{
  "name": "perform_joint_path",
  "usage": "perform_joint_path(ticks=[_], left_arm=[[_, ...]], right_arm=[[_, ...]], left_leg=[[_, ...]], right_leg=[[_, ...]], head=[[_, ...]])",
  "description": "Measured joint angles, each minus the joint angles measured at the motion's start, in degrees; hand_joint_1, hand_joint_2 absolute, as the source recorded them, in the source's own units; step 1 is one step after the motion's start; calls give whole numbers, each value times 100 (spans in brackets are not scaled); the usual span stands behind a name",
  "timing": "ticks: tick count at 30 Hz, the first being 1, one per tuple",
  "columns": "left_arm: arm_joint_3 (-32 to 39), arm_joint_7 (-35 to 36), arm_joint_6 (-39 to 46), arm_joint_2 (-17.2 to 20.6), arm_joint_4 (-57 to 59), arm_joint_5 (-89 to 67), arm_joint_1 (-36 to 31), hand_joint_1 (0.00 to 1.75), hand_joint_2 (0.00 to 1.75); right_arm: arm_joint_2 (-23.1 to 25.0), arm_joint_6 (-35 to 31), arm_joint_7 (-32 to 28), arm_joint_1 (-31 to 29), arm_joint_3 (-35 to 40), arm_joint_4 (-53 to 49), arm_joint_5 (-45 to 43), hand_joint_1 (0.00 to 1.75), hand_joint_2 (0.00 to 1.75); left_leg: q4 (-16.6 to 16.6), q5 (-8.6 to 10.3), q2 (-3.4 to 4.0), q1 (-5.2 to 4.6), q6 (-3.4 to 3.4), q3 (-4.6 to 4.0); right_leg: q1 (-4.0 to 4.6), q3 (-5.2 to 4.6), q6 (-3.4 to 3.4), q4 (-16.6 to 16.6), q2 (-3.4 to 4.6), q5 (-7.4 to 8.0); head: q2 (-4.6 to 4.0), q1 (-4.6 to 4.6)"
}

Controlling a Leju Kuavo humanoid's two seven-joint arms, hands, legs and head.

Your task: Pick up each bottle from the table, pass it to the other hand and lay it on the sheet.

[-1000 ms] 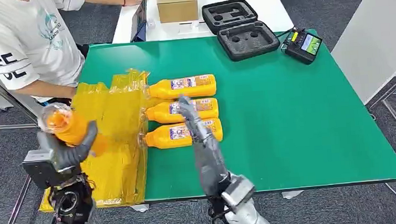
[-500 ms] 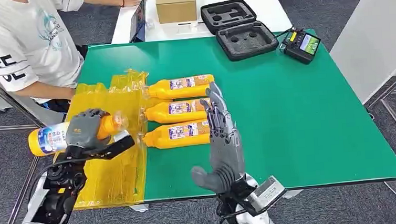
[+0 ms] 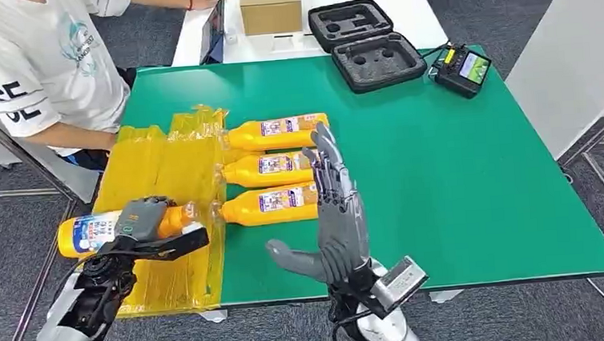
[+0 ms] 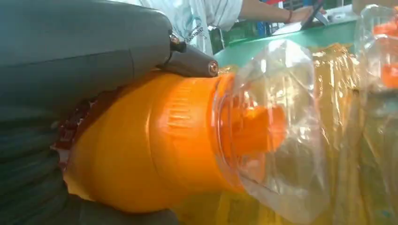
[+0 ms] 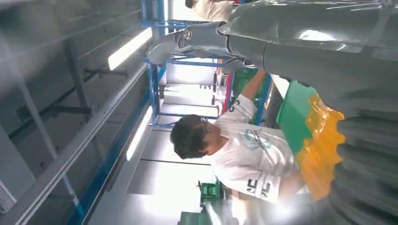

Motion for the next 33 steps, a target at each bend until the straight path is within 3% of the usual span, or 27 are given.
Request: perform_joint_path(ticks=[5, 6, 7, 13, 14, 20, 26, 33], left_arm=[[-6, -177, -61, -15, 347, 232, -139, 171, 175], [-6, -210, -90, -17, 402, 256, -165, 103, 175], [-6, -245, -109, -20, 448, 297, -186, 0, 175], [46, -442, -171, -87, 673, 691, -242, 0, 175], [81, -507, -243, -101, 699, 800, -247, 0, 0], [308, -1041, -1620, -136, 754, 1799, -377, 0, 0], [433, -1101, -1851, -160, 756, 1982, -400, 0, 0], [669, -990, -3266, -210, 924, 3354, -672, 0, 0]], right_arm=[[4, 13, 0, 1, -2, 96, 33, 0, 175], [4, 17, 0, 1, -2, 116, 33, 0, 175], [7, 20, 0, 1, -2, 138, 33, 0, 175], [15, 20, 0, -2, -31, 293, 50, 0, 175], [20, 20, 2, -2, -35, 317, 50, 0, 175], [31, 19, 0, -16, -48, 487, 28, 0, 175], [41, 20, 0, -47, -50, 597, 28, 0, 175], [55, -96, 0, -145, -55, 723, 46, 0, 175]], left_leg=[[-3, -2, -1, 0, -1, 23], [-4, -1, -1, 1, -1, 27], [-4, -1, -1, 0, -1, 34], [-4, 2, -3, 1, -3, 60], [-4, 2, -5, 1, -3, 60], [-4, 1, -35, -1, -1, 74], [-4, 0, -38, -3, 1, 86], [-4, 4, -69, -5, 4, 99]], right_leg=[[0, 26, -2, -2, 1, -2], [0, 29, -3, -2, 1, -1], [0, 34, -3, -1, 1, 0], [1, 63, -3, -1, 1, -1], [1, 64, -3, -1, 0, -1], [-9, 87, 6, -1, -18, -10], [-12, 99, 10, -2, -23, -12], [-15, 121, 14, -2, -55, -17]], head=[[0, -2], [0, -2], [0, -2], [0, 0], [0, -4], [0, -2], [0, -4], [0, -2]])
